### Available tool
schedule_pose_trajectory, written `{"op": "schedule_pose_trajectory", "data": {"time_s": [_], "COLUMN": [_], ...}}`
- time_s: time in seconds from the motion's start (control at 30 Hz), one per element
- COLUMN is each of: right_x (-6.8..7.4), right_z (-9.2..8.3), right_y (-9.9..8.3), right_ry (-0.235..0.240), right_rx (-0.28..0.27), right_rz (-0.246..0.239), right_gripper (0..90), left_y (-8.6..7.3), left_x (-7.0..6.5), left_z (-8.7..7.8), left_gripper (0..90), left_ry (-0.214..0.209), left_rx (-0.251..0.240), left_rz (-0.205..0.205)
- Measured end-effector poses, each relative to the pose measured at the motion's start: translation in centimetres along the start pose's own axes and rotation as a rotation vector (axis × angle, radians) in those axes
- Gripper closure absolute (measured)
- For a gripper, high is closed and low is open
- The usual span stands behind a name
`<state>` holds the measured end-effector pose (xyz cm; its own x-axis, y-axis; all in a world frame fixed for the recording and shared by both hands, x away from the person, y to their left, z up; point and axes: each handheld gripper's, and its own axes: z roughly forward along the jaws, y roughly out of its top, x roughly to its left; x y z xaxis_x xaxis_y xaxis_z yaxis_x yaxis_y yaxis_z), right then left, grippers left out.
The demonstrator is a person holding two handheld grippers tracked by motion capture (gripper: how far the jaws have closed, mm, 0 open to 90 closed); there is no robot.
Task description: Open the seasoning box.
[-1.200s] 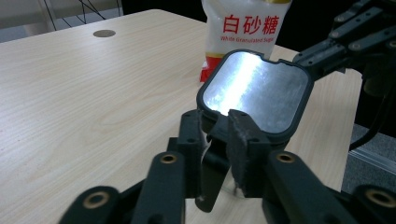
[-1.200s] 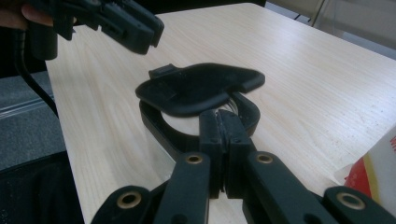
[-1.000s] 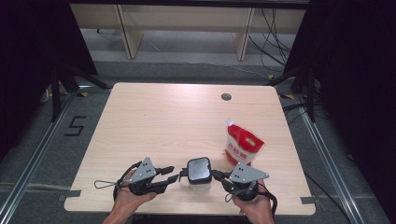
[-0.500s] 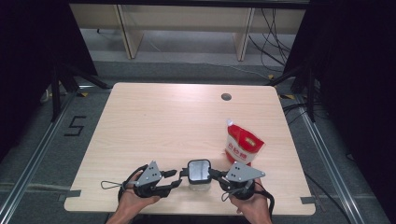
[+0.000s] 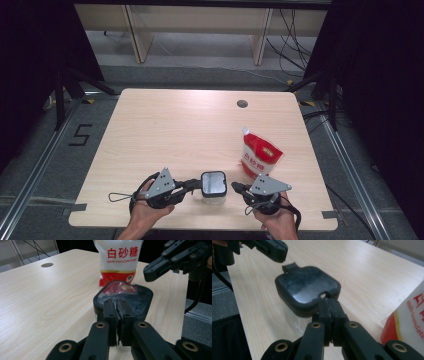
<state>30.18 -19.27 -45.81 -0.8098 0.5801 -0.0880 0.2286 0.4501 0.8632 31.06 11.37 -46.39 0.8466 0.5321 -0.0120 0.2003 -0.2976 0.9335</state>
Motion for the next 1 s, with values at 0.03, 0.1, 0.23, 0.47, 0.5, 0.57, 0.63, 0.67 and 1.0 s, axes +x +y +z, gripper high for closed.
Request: {"op": "schedule_pose_trajectory", "data": {"time_s": [0.03,0.1,0.23,0.47,0.5,0.57,0.63,0.67,1.0], "right_x": [0.0,0.1,0.4,0.9,0.9,1.0,1.0,1.0,1.0], "right_z": [0.0,0.2,0.6,0.9,1.0,1.1,1.2,1.2,1.1], "right_y": [0.0,-0.4,-0.6,-0.7,-0.7,-0.7,-0.6,-0.6,-0.1], "right_ry": [0.0,0.01,0.025,0.036,0.045,0.047,0.054,0.056,0.054], "right_rx": [0.0,0.012,0.028,0.051,0.047,0.047,0.049,0.045,0.031], "right_rz": [0.0,0.009,-0.002,0.003,-0.011,-0.011,-0.013,-0.013,-0.002], "right_gripper": [89.7,89.7,89.7,89.7,89.7,89.7,89.7,89.7,89.7], "left_y": [0.0,0.0,0.0,0.0,0.0,0.0,0.0,-0.1,-0.2], "left_x": [0.0,-0.1,-0.2,0.0,0.0,0.0,-0.1,-0.1,-0.1], "left_z": [0.0,0.3,0.4,0.4,0.4,0.4,0.4,0.4,0.4], "left_gripper": [88.4,88.9,89.0,88.9,88.9,88.9,88.9,88.9,88.8], "left_ry": [0.0,0.0,0.014,0.008,0.007,0.008,0.009,0.008,0.013], "left_rx": [0.0,0.007,0.026,0.019,0.018,0.018,0.018,0.02,0.006], "left_rz": [0.0,0.002,-0.011,-0.003,0.001,0.0,-0.007,-0.008,-0.04]}}
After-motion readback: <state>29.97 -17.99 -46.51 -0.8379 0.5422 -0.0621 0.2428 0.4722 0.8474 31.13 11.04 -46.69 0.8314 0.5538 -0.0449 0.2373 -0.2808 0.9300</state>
